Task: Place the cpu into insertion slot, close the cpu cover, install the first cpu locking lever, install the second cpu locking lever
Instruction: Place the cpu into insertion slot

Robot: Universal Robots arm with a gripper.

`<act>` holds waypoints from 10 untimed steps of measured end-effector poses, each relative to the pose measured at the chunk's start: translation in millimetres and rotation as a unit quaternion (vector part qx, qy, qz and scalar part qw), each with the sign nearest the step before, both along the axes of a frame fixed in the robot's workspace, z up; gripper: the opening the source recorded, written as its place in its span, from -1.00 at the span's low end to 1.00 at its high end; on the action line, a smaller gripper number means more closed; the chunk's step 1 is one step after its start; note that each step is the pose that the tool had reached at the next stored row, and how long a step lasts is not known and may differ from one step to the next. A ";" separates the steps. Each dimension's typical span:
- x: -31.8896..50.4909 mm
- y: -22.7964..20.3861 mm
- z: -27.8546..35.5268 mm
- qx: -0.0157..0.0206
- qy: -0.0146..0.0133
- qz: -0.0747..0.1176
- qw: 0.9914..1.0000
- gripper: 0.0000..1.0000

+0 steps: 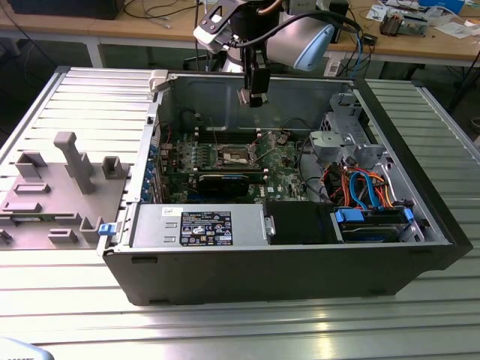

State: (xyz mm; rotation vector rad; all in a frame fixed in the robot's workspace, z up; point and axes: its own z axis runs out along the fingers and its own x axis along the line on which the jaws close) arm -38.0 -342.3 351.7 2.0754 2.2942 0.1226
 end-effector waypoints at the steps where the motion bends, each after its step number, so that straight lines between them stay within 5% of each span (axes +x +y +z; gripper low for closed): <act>1: 0.0 0.0 0.0 0.000 0.000 0.000 1.000 0.09; 10: 0.0 0.0 -0.1 0.000 0.000 -0.002 1.000 0.09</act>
